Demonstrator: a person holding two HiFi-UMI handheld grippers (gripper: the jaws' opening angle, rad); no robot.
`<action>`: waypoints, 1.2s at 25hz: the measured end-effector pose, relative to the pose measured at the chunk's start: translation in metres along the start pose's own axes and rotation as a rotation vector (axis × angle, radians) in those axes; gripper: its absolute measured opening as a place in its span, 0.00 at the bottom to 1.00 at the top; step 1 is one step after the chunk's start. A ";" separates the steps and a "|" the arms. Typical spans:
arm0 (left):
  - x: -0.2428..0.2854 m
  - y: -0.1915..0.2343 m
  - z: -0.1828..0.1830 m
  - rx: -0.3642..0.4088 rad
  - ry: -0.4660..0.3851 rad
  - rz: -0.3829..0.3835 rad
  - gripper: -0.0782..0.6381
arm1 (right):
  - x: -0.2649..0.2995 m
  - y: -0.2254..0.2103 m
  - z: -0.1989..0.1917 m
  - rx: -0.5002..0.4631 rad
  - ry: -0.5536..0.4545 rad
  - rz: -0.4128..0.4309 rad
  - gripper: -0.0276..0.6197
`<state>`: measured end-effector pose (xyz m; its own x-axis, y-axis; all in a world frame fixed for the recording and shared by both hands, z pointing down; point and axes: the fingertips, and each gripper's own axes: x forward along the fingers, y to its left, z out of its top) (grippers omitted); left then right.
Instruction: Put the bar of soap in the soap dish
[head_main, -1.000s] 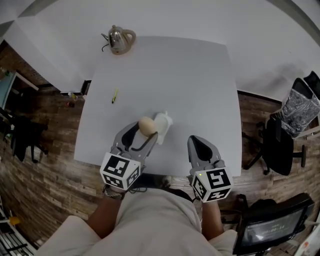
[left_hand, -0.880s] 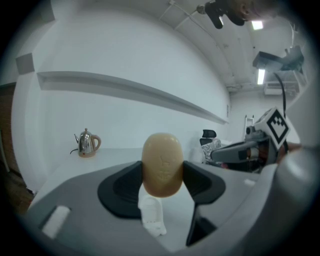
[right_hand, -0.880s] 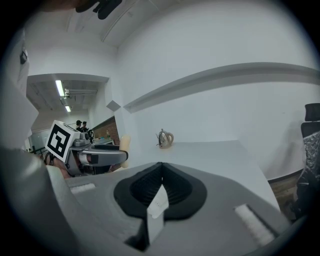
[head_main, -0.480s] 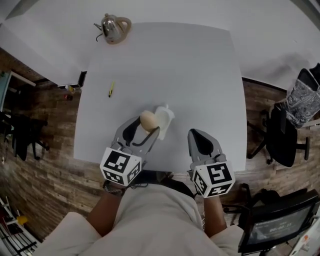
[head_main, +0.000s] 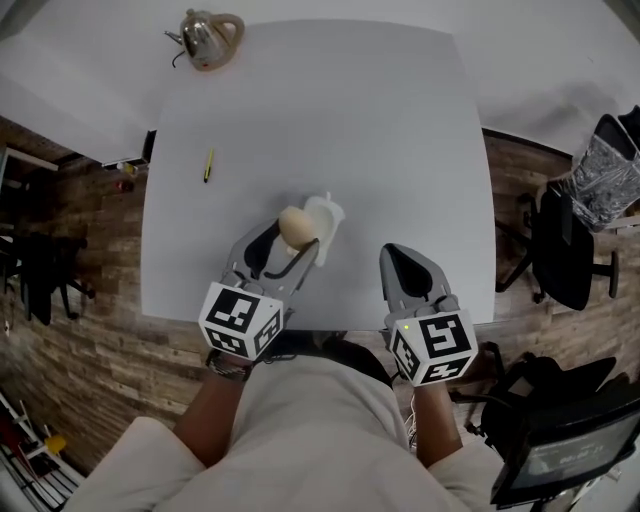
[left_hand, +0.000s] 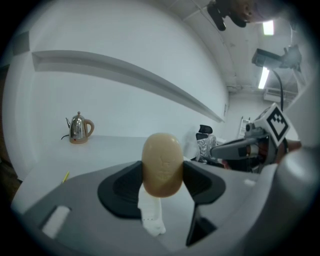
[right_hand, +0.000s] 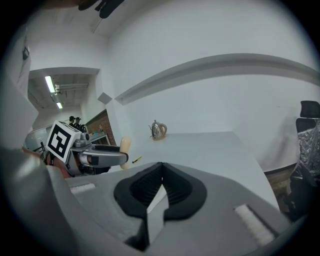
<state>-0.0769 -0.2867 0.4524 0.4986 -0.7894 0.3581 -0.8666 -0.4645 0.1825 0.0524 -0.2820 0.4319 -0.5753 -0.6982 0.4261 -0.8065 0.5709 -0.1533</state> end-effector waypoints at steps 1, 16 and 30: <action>0.001 0.000 -0.001 -0.003 0.004 -0.002 0.48 | 0.000 0.000 -0.001 0.002 0.002 -0.002 0.05; 0.018 0.008 -0.025 -0.033 0.077 -0.060 0.48 | 0.017 -0.006 -0.017 0.048 0.042 -0.043 0.05; 0.025 0.014 -0.055 -0.059 0.137 -0.059 0.48 | 0.024 -0.006 -0.044 0.103 0.084 -0.062 0.05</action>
<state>-0.0778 -0.2915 0.5141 0.5442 -0.6975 0.4661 -0.8378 -0.4809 0.2585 0.0492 -0.2837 0.4824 -0.5141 -0.6899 0.5097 -0.8523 0.4776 -0.2132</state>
